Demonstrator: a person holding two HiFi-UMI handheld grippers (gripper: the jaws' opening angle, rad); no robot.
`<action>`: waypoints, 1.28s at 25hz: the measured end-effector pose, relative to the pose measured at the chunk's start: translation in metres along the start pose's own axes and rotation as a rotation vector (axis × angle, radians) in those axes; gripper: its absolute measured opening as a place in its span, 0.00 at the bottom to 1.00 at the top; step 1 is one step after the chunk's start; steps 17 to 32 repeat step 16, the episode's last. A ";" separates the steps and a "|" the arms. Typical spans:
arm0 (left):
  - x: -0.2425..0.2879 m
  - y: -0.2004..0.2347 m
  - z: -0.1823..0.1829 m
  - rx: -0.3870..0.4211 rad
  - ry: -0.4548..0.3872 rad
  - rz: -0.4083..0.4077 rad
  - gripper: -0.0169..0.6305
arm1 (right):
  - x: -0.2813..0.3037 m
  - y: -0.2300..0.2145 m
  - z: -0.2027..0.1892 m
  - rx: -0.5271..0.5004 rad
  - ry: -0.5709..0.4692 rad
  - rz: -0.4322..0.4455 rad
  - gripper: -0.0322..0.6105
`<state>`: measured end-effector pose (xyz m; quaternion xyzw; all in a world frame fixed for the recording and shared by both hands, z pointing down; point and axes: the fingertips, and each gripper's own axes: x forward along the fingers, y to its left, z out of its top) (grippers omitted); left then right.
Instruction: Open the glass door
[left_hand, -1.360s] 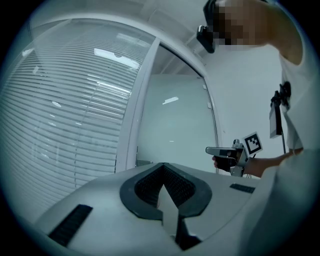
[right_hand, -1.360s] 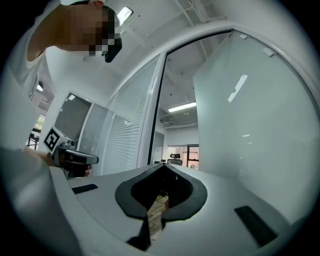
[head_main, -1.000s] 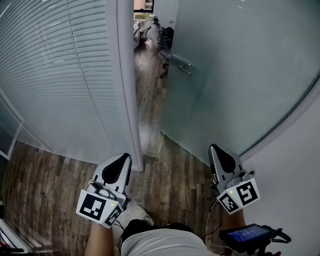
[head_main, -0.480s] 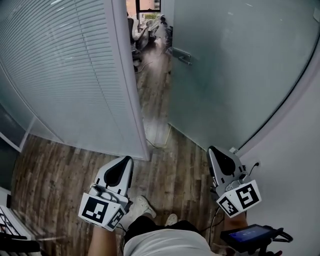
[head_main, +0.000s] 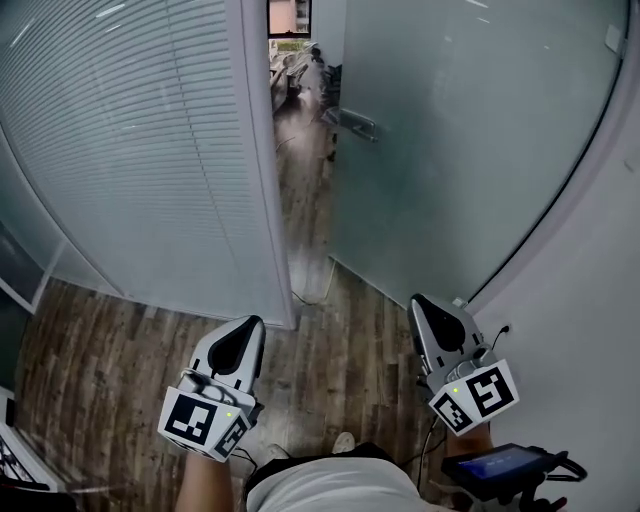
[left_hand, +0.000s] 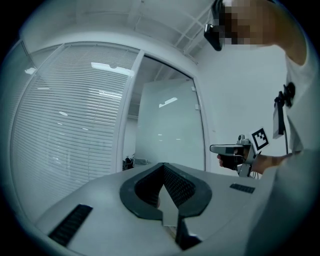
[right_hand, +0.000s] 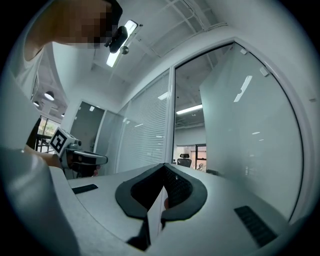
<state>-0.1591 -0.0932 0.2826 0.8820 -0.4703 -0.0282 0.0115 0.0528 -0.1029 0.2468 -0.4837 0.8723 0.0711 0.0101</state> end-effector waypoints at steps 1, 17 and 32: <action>-0.006 0.008 0.001 -0.002 -0.001 0.003 0.03 | 0.004 0.007 0.000 0.000 0.002 0.000 0.05; -0.035 0.058 0.005 -0.048 -0.015 -0.009 0.03 | 0.030 0.052 0.001 -0.008 0.030 -0.030 0.05; -0.035 0.058 0.005 -0.048 -0.015 -0.009 0.03 | 0.030 0.052 0.001 -0.008 0.030 -0.030 0.05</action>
